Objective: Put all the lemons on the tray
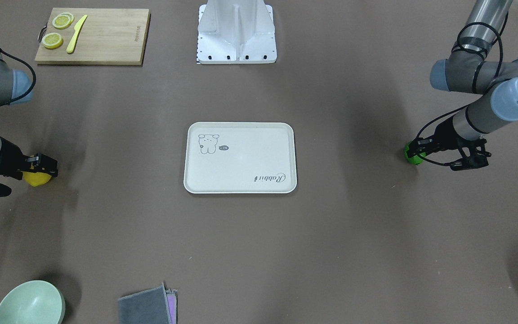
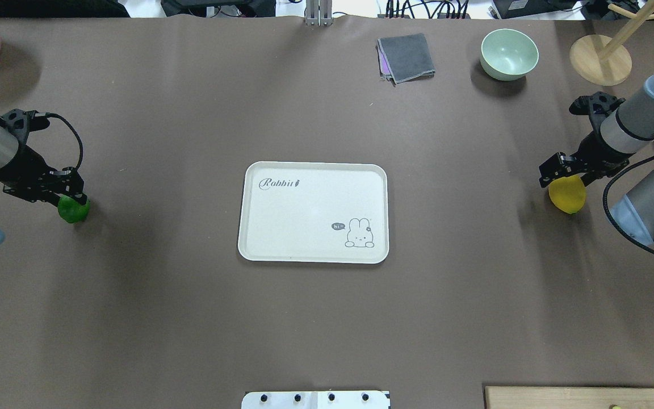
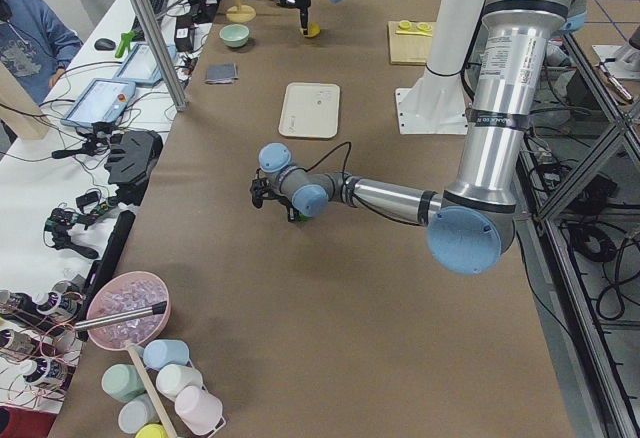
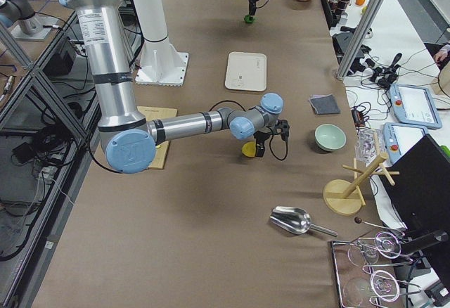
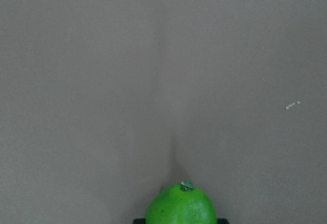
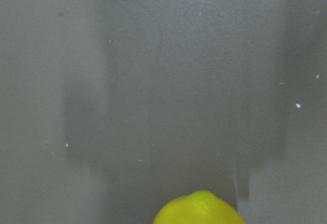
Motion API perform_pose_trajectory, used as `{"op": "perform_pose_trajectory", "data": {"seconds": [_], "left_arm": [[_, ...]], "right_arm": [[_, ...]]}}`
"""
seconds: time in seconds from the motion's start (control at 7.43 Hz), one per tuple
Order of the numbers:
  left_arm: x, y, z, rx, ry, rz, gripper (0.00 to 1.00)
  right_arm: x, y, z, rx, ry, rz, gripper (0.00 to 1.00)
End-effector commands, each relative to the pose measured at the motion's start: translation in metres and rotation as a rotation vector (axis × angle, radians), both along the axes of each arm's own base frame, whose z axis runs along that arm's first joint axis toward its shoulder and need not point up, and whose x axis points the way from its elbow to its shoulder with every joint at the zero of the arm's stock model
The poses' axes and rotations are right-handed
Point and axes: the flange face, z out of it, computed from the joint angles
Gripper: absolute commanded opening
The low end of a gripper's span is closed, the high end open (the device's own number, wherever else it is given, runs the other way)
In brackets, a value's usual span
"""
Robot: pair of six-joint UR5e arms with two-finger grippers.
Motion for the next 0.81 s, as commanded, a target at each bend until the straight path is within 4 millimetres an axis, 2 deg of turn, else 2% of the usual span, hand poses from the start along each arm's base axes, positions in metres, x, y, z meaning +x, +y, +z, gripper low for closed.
{"op": "perform_pose_trajectory", "data": {"seconds": [0.0,0.27,0.4,0.54,0.67], "left_arm": [[0.002,-0.001,-0.008,-0.003,0.02,0.015,0.0],[-0.004,-0.002,-0.012,-0.029,0.051,0.03,0.0],[-0.004,-0.003,-0.024,-0.044,0.068,0.05,0.0],[-0.016,-0.012,-0.033,-0.022,0.047,0.073,0.0],[-0.034,-0.026,-0.058,-0.014,0.021,0.086,0.0]], "right_arm": [[-0.008,0.009,0.011,-0.028,0.01,-0.022,1.0],[-0.008,0.011,0.015,-0.056,0.025,-0.024,0.99],[-0.008,0.011,0.011,-0.054,0.019,-0.026,0.5],[-0.008,0.009,0.004,-0.058,0.018,-0.024,0.0],[-0.006,0.008,-0.009,-0.076,0.029,-0.02,0.0]]}}
